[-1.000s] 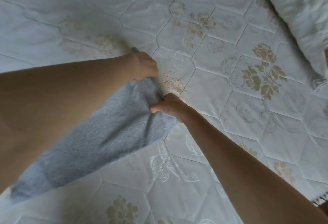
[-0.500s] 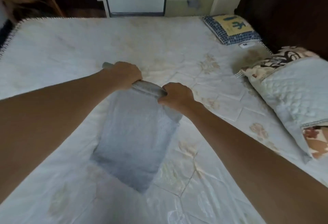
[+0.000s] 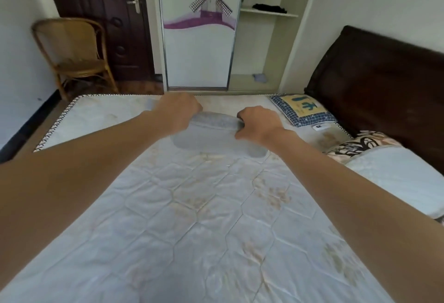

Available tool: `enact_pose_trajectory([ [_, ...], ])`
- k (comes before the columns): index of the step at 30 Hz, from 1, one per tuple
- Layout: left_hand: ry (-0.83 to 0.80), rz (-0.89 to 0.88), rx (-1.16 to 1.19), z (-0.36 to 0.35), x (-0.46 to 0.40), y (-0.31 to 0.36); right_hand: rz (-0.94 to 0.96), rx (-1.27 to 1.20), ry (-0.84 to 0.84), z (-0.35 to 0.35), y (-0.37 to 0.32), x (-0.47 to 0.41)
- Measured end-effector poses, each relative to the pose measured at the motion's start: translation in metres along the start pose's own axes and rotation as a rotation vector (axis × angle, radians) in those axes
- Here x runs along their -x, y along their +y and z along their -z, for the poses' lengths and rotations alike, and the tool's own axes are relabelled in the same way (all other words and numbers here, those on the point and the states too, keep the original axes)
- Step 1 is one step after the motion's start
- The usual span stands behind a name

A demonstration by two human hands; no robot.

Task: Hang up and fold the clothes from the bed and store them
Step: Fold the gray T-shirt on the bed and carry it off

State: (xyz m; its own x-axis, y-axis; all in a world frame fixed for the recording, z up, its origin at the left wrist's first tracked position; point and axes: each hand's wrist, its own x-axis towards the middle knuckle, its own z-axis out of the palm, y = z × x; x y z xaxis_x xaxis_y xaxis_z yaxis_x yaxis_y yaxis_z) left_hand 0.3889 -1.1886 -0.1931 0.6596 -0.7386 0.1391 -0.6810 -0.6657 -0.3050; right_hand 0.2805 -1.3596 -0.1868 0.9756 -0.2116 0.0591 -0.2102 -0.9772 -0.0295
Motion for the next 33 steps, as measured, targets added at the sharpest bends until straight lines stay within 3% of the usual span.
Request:
enact_pose_trajectory([
  [5,-0.172,-0.025,0.191,-0.044,0.06,0.049,0.031,0.011,-0.125,-0.064,0.004,0.049],
  [10,-0.377,-0.067,0.327,-0.128,0.129,0.107,0.07,-0.059,-0.393,-0.164,0.005,0.112],
  [19,-1.033,-0.137,0.6,-0.254,0.24,0.196,0.098,-0.164,-1.034,-0.312,-0.003,0.218],
  [28,-1.609,-0.329,0.55,-0.283,0.307,0.249,0.272,-0.061,-1.605,-0.36,-0.026,0.283],
  [30,-1.681,-0.37,0.554,-0.287,0.315,0.252,0.344,-0.055,-1.683,-0.366,-0.031,0.29],
  [33,-1.724,-0.391,0.585,-0.291,0.312,0.248,0.295,-0.144,-1.763,-0.377,-0.028,0.289],
])
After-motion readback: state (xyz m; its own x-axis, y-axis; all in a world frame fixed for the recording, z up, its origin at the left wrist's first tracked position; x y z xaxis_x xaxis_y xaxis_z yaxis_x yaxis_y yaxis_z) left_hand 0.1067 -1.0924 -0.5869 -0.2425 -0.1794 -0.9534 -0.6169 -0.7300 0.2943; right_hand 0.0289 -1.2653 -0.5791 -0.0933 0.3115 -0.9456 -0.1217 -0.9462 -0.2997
